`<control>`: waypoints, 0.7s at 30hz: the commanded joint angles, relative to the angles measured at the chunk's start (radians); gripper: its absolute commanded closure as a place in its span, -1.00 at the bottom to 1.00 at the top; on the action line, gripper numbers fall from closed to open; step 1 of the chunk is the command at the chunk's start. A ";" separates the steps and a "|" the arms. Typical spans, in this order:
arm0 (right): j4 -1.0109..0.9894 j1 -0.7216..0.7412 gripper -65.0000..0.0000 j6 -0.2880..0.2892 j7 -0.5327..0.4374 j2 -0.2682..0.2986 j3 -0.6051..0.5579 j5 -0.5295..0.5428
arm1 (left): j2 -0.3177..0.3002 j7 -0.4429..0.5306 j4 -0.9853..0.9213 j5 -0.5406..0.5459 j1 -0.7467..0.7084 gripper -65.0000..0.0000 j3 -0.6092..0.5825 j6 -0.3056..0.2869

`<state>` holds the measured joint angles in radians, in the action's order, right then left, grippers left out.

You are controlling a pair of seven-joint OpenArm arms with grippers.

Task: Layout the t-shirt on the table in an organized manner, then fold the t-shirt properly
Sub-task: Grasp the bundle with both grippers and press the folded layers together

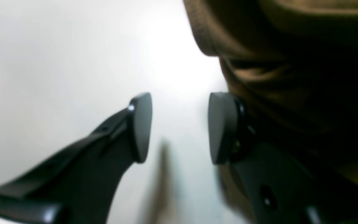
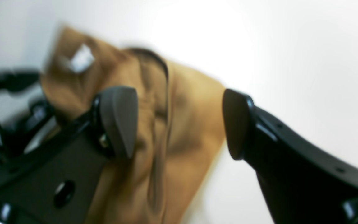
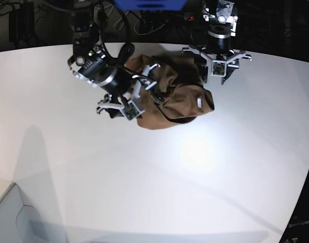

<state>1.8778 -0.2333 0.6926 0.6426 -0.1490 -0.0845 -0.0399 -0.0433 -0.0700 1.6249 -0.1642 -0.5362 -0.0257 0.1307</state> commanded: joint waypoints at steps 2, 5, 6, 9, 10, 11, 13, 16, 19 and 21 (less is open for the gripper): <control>0.012 -0.008 -0.34 0.006 -0.025 -0.008 -0.004 0.019 | 0.009 0.028 0.015 -0.005 0.017 0.13 0.000 0.005; 0.010 -0.039 -0.34 0.006 -0.025 -0.008 -0.010 0.019 | 0.009 0.028 0.015 -0.005 0.037 0.13 0.000 0.007; 0.007 -0.044 -0.34 0.006 -0.025 -0.008 -0.019 0.019 | 0.009 0.028 0.015 -0.005 0.044 0.13 0.000 0.007; 0.006 -0.056 -0.34 0.006 -0.025 -0.001 -0.065 0.019 | 0.009 0.026 0.011 -0.005 0.067 0.13 0.000 0.005; 0.006 -0.061 -0.34 0.006 -0.025 0.015 -0.085 0.019 | 0.009 0.026 0.011 -0.005 0.074 0.13 0.000 0.005; 0.006 -0.062 -0.34 0.006 -0.025 0.029 -0.116 0.019 | 0.009 0.026 0.011 -0.005 0.080 0.13 0.000 0.005; 0.006 -0.068 -0.34 0.006 -0.025 0.065 -0.183 0.019 | 0.009 0.026 0.013 -0.005 0.100 0.12 0.000 0.005; 0.007 -0.068 -0.34 0.006 -0.025 0.122 -0.269 0.019 | 0.009 0.026 0.016 -0.005 0.127 0.12 0.000 0.007; 0.009 -0.068 -0.34 0.006 -0.025 0.164 -0.331 0.019 | 0.009 0.026 0.021 -0.005 0.147 0.12 0.000 0.008; 0.013 -0.068 -0.34 0.006 -0.031 0.191 -0.364 0.019 | 0.009 0.026 0.021 -0.005 0.149 0.12 0.017 0.008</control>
<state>1.8702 -0.3073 0.6937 0.6357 0.0460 -0.4477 -0.0380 -0.0345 -0.0704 1.6245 -0.1646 -0.3878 -0.0120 0.1299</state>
